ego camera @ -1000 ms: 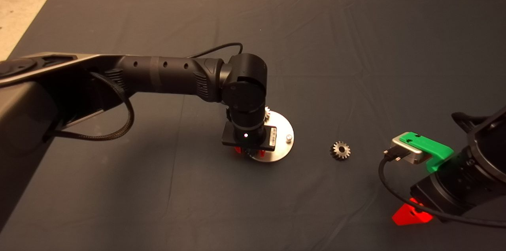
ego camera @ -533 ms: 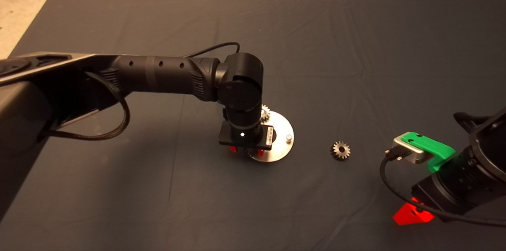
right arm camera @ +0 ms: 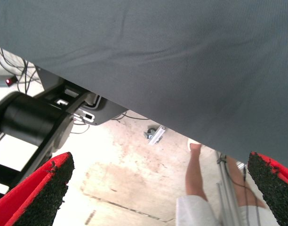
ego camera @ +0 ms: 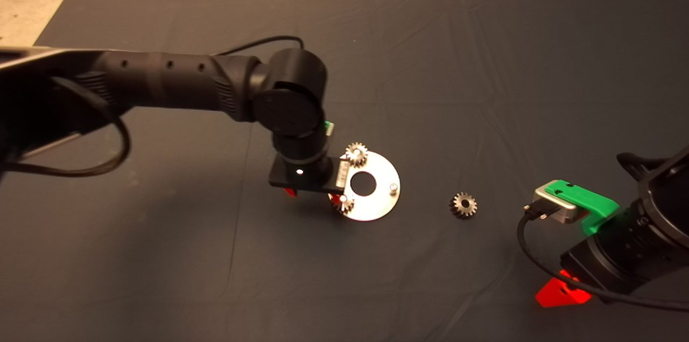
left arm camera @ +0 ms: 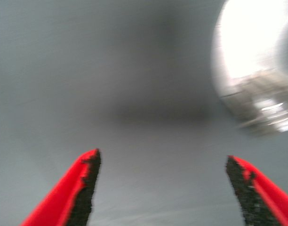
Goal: Install three planetary gears onto the carrier pins
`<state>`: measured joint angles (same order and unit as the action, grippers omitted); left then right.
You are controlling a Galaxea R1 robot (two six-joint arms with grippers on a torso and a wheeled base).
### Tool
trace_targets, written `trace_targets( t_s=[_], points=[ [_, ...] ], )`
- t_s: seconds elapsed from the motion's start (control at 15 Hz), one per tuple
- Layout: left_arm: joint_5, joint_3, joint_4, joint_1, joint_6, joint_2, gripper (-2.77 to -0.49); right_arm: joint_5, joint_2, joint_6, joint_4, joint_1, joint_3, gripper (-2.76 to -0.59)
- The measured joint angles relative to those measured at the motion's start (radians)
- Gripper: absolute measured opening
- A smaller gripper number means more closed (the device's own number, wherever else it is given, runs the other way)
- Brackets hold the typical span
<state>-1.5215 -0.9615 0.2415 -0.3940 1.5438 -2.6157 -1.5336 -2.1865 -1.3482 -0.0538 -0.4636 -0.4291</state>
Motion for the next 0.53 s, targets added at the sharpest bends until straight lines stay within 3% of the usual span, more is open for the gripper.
trace_targets(
  t_s=[0.2, 0.33, 0.4, 0.53],
  points=[
    [-0.005, 0.101, -0.009, -0.017, 0.000, 0.106, -1.31, 0.001, -0.005, 0.067, 0.000, 0.000, -0.026, -0.61],
    [-0.004, 0.169, -0.011, -0.018, 0.001, 0.159, -1.22, 0.001, -0.007, 0.150, 0.000, 0.000, -0.068, -0.60],
    [-0.004, 0.217, -0.011, -0.023, 0.007, 0.189, -1.18, 0.000, -0.006, 0.219, 0.000, 0.000, -0.096, -0.61],
    [-0.004, 0.339, -0.017, -0.028, 0.034, 0.254, -1.08, 0.000, -0.007, 0.307, 0.000, 0.000, -0.126, -0.60]
  ],
)
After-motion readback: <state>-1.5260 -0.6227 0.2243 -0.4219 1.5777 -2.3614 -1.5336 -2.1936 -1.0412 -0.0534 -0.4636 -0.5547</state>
